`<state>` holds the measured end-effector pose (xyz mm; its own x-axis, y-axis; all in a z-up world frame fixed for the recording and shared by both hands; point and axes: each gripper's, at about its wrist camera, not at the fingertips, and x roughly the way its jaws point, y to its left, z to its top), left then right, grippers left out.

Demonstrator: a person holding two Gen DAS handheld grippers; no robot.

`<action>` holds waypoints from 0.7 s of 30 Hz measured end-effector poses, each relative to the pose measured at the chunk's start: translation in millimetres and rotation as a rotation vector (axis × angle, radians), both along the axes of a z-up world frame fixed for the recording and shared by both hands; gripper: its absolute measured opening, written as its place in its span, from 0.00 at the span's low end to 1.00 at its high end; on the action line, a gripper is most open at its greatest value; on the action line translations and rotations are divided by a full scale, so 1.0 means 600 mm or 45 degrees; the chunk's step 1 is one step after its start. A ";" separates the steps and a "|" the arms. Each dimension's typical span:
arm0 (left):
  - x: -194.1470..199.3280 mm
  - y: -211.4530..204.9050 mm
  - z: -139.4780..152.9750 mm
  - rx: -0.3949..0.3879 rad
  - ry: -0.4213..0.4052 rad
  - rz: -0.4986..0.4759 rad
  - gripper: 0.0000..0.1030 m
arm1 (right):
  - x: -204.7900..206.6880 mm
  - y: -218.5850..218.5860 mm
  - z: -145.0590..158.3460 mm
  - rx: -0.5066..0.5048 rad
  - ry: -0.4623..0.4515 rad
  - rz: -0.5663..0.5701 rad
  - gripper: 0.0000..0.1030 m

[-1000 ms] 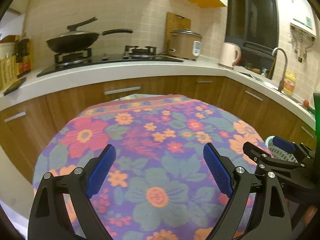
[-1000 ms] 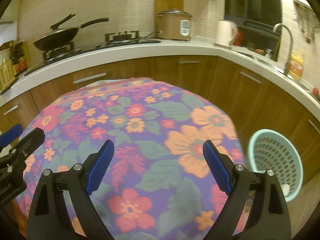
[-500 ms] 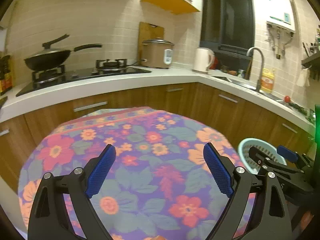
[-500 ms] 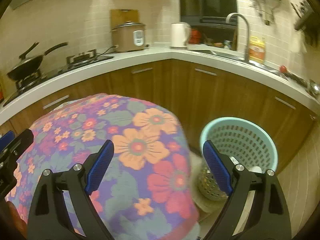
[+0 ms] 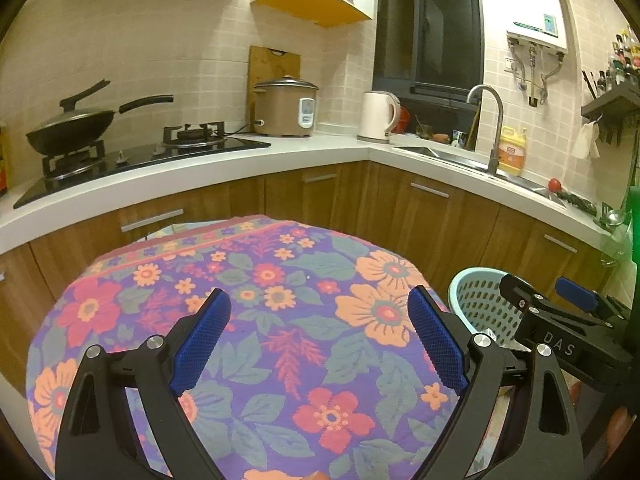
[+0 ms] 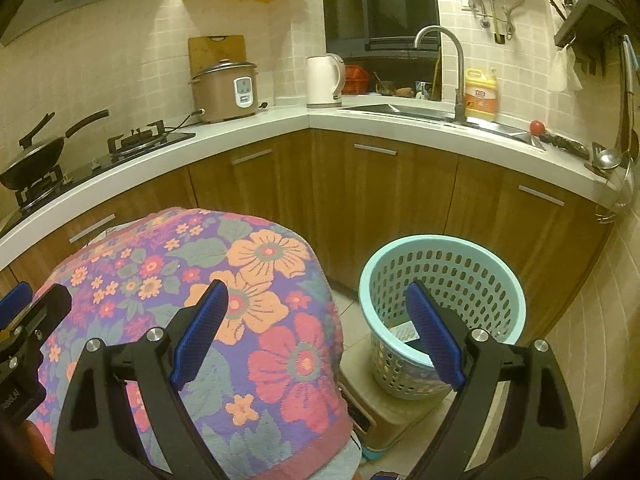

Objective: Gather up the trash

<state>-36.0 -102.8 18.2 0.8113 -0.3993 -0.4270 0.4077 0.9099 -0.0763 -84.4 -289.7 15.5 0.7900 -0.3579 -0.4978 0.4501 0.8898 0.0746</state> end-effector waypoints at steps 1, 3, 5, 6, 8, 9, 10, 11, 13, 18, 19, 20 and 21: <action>0.000 -0.002 0.000 -0.001 0.002 -0.003 0.85 | -0.001 -0.001 0.001 -0.002 -0.001 -0.004 0.83; 0.000 -0.005 0.000 0.001 0.004 -0.009 0.85 | -0.004 -0.004 0.002 0.000 -0.002 -0.009 0.83; 0.001 -0.010 0.000 0.009 0.004 -0.015 0.85 | -0.005 -0.005 0.003 0.004 -0.004 -0.014 0.83; 0.001 -0.013 0.000 0.013 0.005 -0.017 0.85 | -0.006 -0.006 0.003 0.006 -0.006 -0.015 0.83; 0.001 -0.016 0.000 0.012 0.009 -0.023 0.85 | -0.007 -0.006 0.003 0.001 -0.007 -0.018 0.83; 0.002 -0.018 0.000 0.012 0.015 -0.025 0.85 | -0.008 -0.006 0.004 -0.003 -0.007 -0.018 0.83; 0.002 -0.019 0.000 0.012 0.015 -0.023 0.85 | -0.008 -0.005 0.004 -0.009 -0.007 -0.018 0.83; 0.002 -0.019 0.000 0.014 0.011 -0.019 0.85 | -0.009 -0.004 0.004 -0.014 -0.008 -0.016 0.83; 0.001 -0.023 0.000 0.029 0.000 -0.005 0.85 | -0.011 -0.001 0.006 -0.032 -0.017 -0.009 0.83; 0.001 -0.027 0.003 0.035 -0.009 -0.004 0.85 | -0.012 0.005 0.012 -0.045 -0.029 -0.005 0.84; 0.001 -0.027 0.004 0.035 -0.013 -0.003 0.85 | -0.013 0.005 0.013 -0.047 -0.031 -0.006 0.84; 0.001 -0.027 0.005 0.034 -0.015 -0.002 0.85 | -0.013 0.006 0.013 -0.047 -0.031 -0.006 0.85; 0.002 -0.026 0.006 0.034 -0.016 0.001 0.85 | -0.013 0.006 0.013 -0.045 -0.031 -0.005 0.85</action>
